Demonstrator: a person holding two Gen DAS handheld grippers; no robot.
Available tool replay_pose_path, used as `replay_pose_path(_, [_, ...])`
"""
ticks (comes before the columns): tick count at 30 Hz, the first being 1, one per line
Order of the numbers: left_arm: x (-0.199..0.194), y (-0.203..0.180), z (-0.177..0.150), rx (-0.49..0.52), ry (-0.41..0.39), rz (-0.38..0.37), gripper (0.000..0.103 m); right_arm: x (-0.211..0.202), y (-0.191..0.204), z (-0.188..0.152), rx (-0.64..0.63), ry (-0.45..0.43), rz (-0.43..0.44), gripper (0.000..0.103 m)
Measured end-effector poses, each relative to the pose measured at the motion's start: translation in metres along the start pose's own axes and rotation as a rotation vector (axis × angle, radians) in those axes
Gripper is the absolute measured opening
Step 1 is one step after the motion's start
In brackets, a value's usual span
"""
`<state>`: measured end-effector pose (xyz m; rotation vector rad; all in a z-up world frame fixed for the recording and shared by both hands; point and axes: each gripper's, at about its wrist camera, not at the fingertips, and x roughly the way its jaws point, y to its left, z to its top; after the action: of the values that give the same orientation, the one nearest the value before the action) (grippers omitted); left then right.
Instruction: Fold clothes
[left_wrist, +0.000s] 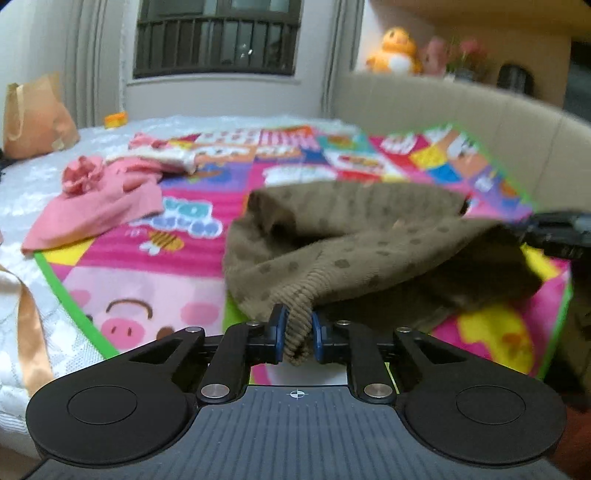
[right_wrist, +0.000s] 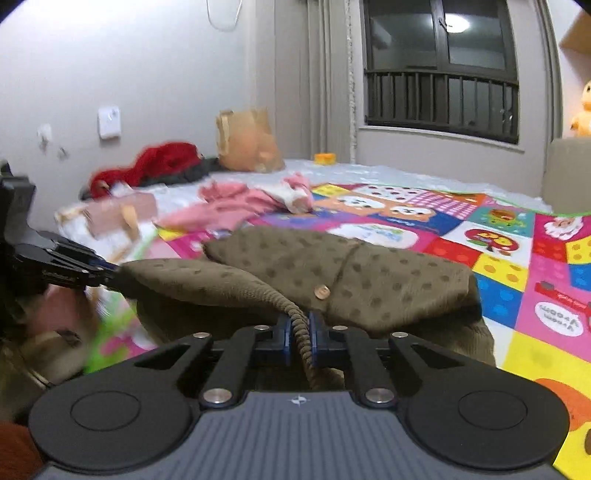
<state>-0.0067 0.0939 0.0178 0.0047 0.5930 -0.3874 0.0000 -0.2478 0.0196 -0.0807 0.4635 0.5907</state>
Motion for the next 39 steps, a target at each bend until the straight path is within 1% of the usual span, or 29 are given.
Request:
replay_pose_path(2, [-0.012, -0.002, -0.002, 0.013, 0.001, -0.014, 0.017, -0.002, 0.001, -0.009, -0.009, 0.054, 0.021, 0.009])
replay_pose_path(4, [-0.017, -0.003, -0.011, 0.008, 0.035, -0.041, 0.018, 0.0, 0.005, -0.025, -0.03, 0.122, 0.04, 0.009])
replay_pose_path(5, [-0.02, -0.003, -0.016, 0.006, 0.051, -0.055, 0.021, 0.001, 0.008, -0.035, -0.039, 0.157, 0.051, 0.009])
replay_pose_path(6, [-0.022, -0.003, -0.021, 0.004, 0.07, -0.065, 0.029, 0.001, 0.01, -0.046, -0.049, 0.189, 0.056, 0.01])
replay_pose_path(7, [-0.021, -0.003, -0.026, 0.004, 0.095, -0.061, 0.034, 0.001, 0.013, -0.056, -0.06, 0.218, 0.06, 0.01])
replay_pose_path(8, [-0.019, -0.002, -0.031, 0.001, 0.114, -0.054, 0.041, 0.0, 0.016, -0.065, -0.077, 0.239, 0.059, 0.013])
replay_pose_path(9, [-0.017, -0.002, -0.031, -0.009, 0.118, -0.055, 0.044, -0.002, 0.018, -0.072, -0.097, 0.255, 0.055, 0.015])
replay_pose_path(10, [-0.016, -0.001, -0.032, -0.018, 0.122, -0.056, 0.044, -0.004, 0.02, -0.076, -0.11, 0.26, 0.049, 0.021])
replay_pose_path(11, [-0.014, -0.001, -0.032, -0.027, 0.122, -0.06, 0.05, -0.008, 0.02, -0.076, -0.111, 0.249, 0.043, 0.029])
replay_pose_path(12, [-0.013, -0.003, -0.028, -0.031, 0.105, -0.077, 0.059, -0.013, 0.019, -0.074, -0.108, 0.233, 0.038, 0.033])
replay_pose_path(13, [-0.011, -0.005, -0.023, -0.034, 0.088, -0.094, 0.063, -0.018, 0.016, -0.069, -0.101, 0.205, 0.03, 0.04])
replay_pose_path(14, [-0.008, -0.009, -0.015, -0.032, 0.067, -0.117, 0.071, -0.023, 0.013, -0.063, -0.093, 0.172, 0.021, 0.049])
replay_pose_path(15, [-0.005, -0.014, -0.008, -0.029, 0.046, -0.139, 0.075, -0.025, 0.01, -0.058, -0.085, 0.141, 0.011, 0.055])
replay_pose_path(16, [-0.001, -0.019, -0.002, -0.026, 0.03, -0.162, 0.076, -0.027, 0.007, -0.052, -0.077, 0.11, 0.001, 0.067])
replay_pose_path(17, [0.005, -0.026, 0.006, -0.024, 0.01, -0.191, 0.079, -0.027, 0.003, -0.047, -0.067, 0.08, -0.014, 0.075])
replay_pose_path(19, [0.021, -0.039, 0.017, -0.022, -0.01, -0.243, 0.084, -0.024, -0.005, -0.037, -0.037, 0.033, -0.046, 0.08])
replay_pose_path(20, [0.03, -0.044, 0.02, -0.022, -0.014, -0.267, 0.087, -0.02, -0.011, -0.033, -0.015, 0.018, -0.058, 0.08])
replay_pose_path(22, [0.048, -0.055, 0.026, -0.02, -0.017, -0.311, 0.09, -0.007, -0.028, -0.03, 0.073, 0.01, -0.077, 0.08])
replay_pose_path(24, [0.069, -0.06, 0.023, -0.024, 0.035, -0.304, 0.09, 0.005, -0.044, -0.034, 0.161, 0.035, -0.089, 0.08])
replay_pose_path(26, [0.086, -0.055, 0.013, -0.048, 0.115, -0.271, 0.09, 0.018, -0.06, -0.043, 0.235, 0.083, -0.112, 0.08])
replay_pose_path(27, [0.092, -0.051, 0.007, -0.06, 0.151, -0.254, 0.091, 0.022, -0.065, -0.049, 0.252, 0.107, -0.127, 0.08])
replay_pose_path(28, [0.093, -0.046, 0.001, -0.067, 0.168, -0.245, 0.09, 0.024, -0.069, -0.055, 0.259, 0.132, -0.143, 0.08])
replay_pose_path(29, [0.093, -0.04, -0.004, -0.075, 0.182, -0.239, 0.09, 0.023, -0.071, -0.061, 0.254, 0.136, -0.148, 0.08])
replay_pose_path(31, [0.086, -0.029, -0.002, -0.096, 0.182, -0.259, 0.09, 0.018, -0.071, -0.064, 0.237, 0.135, -0.143, 0.08])
replay_pose_path(33, [0.08, -0.021, 0.005, -0.123, 0.186, -0.27, 0.093, 0.015, -0.071, -0.061, 0.23, 0.136, -0.145, 0.08])
replay_pose_path(35, [0.079, -0.019, 0.022, -0.129, 0.136, -0.269, 0.094, 0.012, -0.071, -0.053, 0.231, 0.121, -0.147, 0.08])
replay_pose_path(37, [0.079, -0.018, 0.04, -0.135, 0.086, -0.268, 0.094, 0.009, -0.069, -0.036, 0.198, 0.07, -0.137, 0.08])
replay_pose_path(39, [0.078, -0.016, 0.057, -0.141, 0.036, -0.267, 0.094, 0.012, -0.069, -0.016, 0.161, 0.019, -0.131, 0.077])
